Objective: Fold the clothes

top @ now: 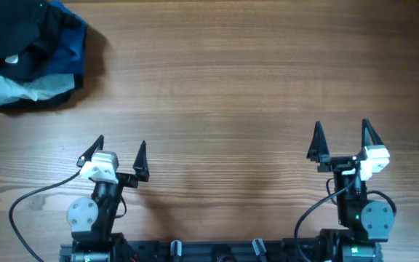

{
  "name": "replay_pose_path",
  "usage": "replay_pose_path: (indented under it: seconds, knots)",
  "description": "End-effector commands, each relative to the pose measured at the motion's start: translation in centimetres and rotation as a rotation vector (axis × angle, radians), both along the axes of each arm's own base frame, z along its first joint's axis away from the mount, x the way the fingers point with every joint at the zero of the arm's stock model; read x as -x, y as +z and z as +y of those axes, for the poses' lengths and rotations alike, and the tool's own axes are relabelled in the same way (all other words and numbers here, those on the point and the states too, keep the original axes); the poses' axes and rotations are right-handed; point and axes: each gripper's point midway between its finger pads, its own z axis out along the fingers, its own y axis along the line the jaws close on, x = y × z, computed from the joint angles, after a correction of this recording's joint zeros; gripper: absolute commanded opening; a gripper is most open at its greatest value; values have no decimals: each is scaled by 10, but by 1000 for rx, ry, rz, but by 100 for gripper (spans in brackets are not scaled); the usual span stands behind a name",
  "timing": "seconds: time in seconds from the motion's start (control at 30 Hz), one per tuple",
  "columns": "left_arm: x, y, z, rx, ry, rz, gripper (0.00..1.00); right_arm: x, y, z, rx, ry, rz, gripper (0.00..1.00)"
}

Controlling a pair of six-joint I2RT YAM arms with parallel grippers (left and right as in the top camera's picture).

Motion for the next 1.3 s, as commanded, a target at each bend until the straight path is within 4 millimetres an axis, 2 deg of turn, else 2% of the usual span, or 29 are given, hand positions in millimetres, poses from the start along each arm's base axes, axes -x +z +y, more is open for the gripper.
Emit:
replay_pose_path:
  seconds: [0.0,0.07,0.27,0.47,0.57,0.63,0.7,0.77,0.93,1.27]
  knots:
    - [0,-2,0,12,1,4,100,2,-13,-3,-8,-17,1,100]
    - [0,-2,0,12,1,4,100,2,-32,0,-10,-8,59,100]
    - [0,-2,0,12,1,4,100,1,-65,2,-11,-2,193,100]
    - [0,-2,0,13,2,4,100,1,-65,4,-37,11,195,100]
    - [0,-2,0,12,1,4,100,1,-64,-1,-88,-12,195,100]
    - [0,-2,0,12,1,4,100,1,-63,-12,-185,-65,185,100]
    - [0,-2,0,13,2,4,100,1,-62,-18,-203,-95,179,100]
    - [0,-2,0,13,2,4,100,1,-62,-17,-177,-94,180,100]
    - [0,-2,0,12,1,4,100,1,-65,-3,11,-34,192,100]
    - [0,-2,0,12,1,4,100,1,-65,-2,16,-28,193,100]
